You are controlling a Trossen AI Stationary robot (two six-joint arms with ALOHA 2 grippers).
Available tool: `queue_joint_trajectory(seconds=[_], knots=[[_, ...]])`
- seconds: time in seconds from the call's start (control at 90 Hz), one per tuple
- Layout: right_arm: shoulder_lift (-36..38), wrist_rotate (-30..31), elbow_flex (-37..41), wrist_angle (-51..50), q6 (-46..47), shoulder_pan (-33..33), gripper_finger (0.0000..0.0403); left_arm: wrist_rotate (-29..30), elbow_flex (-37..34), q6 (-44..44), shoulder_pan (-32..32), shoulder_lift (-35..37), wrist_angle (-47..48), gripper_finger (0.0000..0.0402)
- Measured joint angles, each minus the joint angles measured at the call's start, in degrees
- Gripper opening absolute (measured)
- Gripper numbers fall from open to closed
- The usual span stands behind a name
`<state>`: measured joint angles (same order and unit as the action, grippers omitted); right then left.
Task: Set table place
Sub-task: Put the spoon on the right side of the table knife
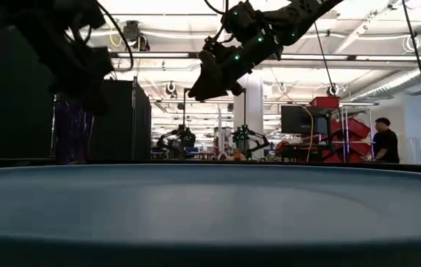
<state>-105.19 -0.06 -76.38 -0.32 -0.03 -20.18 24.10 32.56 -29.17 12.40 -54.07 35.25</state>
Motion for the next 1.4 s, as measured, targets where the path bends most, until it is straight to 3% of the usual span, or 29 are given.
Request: queue_joint_trajectory(seconds=[0.433,0.6,0.933,1.122,1.4], knots=[[0.0,-0.08,0.0,-0.09,0.02,0.02,0.0169,-4.97,-1.79,-8.11,0.83,-14.58,5.48,0.0042],[0.01,-0.1,0.0,-1.57,-0.25,0.02,0.0169,-10.6,-6.02,-10.91,1.07,-13.11,7.71,0.0042],[0.02,-0.1,0.0,-1.22,-0.5,0.04,0.0169,-10.56,-6.78,-9.73,1.07,-5.38,6.88,0.0042],[0.02,-0.08,0.0,-1.35,-0.08,0.04,0.0169,-9.51,-6.78,-6.53,1.09,-4.41,6.49,0.0042],[0.02,-0.26,0.0,-4.62,-0.63,0.04,0.0169,-8.56,-6.8,-10.91,0.96,-4.8,4.82,0.0042]])
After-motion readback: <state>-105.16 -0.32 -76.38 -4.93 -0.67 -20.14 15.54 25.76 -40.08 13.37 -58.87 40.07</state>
